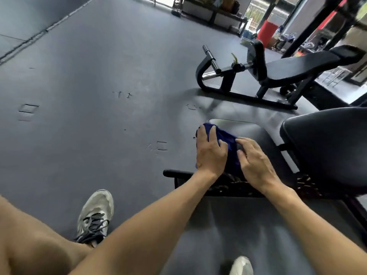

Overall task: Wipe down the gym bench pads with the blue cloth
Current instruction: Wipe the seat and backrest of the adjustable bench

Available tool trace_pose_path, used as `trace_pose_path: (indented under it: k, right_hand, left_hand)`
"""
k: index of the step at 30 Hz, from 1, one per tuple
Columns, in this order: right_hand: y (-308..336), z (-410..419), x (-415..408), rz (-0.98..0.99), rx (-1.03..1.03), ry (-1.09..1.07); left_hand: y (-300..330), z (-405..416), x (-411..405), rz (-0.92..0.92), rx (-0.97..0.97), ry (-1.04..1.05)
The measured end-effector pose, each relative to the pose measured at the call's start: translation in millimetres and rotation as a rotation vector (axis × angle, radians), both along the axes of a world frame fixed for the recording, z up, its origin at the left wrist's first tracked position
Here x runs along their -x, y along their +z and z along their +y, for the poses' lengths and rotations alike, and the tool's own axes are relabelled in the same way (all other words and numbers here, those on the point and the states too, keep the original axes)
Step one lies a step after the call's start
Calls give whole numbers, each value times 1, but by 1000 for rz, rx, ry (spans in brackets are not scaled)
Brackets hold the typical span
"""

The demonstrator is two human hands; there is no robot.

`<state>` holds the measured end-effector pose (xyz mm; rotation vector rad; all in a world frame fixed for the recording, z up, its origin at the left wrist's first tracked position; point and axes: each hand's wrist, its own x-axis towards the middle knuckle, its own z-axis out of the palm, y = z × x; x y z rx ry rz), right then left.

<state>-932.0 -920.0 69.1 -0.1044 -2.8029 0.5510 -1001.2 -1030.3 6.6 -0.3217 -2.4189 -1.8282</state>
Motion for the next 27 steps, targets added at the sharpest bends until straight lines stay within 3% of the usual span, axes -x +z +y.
trace_pose_path:
  k: [6,12,18,23,27]
  right_hand:
    - [-7,-30,-11,-60,141,-175]
    - [-5,-52,-13,-74,165,-298]
    - [-2,-70,-11,-99,140,-397]
    - [-4,-72,-7,-136,168,-467]
    - [4,-72,-7,-171,216,-472]
  left_hand:
    - [-7,-11,-14,48,96,-170]
    - [28,-28,13,-40,-56,-241]
    - [25,-53,61,214,62,-96]
    - [23,-46,9,195,27,-572]
    - [7,-55,25,433,129,-685]
